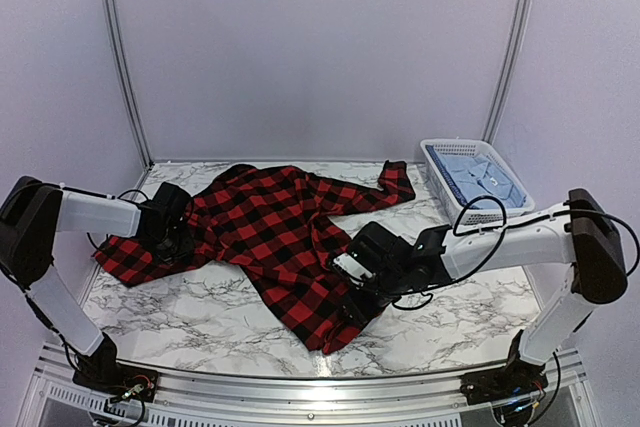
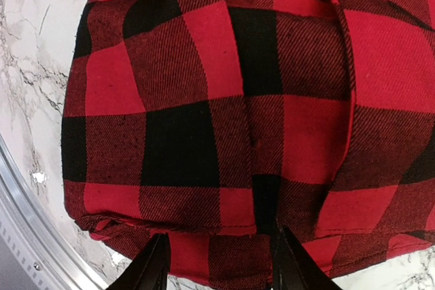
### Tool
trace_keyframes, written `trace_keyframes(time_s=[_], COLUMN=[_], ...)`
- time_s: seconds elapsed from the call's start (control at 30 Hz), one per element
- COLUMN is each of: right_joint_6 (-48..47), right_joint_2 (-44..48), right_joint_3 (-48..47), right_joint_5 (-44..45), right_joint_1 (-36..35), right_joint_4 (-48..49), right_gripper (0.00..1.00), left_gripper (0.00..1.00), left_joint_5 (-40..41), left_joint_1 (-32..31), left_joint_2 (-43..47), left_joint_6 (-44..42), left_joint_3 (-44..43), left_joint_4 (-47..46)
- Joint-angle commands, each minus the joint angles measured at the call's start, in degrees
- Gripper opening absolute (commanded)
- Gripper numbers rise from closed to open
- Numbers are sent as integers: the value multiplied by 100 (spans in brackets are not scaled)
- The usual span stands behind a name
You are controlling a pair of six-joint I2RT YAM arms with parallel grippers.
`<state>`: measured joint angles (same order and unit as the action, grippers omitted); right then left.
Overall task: Fold and stack the long sleeve shirts
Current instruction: Flatten out the square-folded shirt at the center of the board.
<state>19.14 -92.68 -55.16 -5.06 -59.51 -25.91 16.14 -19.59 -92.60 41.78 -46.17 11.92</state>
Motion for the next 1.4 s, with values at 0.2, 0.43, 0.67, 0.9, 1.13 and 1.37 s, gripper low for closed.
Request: trace_keyframes(time_s=[0.2, 0.43, 0.67, 0.9, 1.13, 1.37], right_joint_6=[372, 266, 101, -144, -502, -805], right_joint_2=[-299, -256, -347, -507, -732, -987], right_joint_3=[-139, -546, -1119, -1619, -2142, -2588], right_joint_5=[-105, -1, 93, 78, -100, -250], right_joint_1=[-17, -124, -364, -497, -695, -949], right_joint_4=[506, 147, -222, -423, -600, -703], right_gripper=[30, 3, 0, 0, 0, 0], left_gripper=[7, 55, 77, 61, 17, 0], left_joint_5=[7, -444, -384, -68, 397, 470], left_joint_1=[185, 182, 93, 72, 217, 901], left_joint_2=[122, 376, 205, -113, -123, 95], left_joint_6=[-146, -213, -212, -171, -223, -484], left_joint_3=[-17, 185, 321, -53, 136, -2], left_joint_4=[-30, -156, -320, -227, -51, 17])
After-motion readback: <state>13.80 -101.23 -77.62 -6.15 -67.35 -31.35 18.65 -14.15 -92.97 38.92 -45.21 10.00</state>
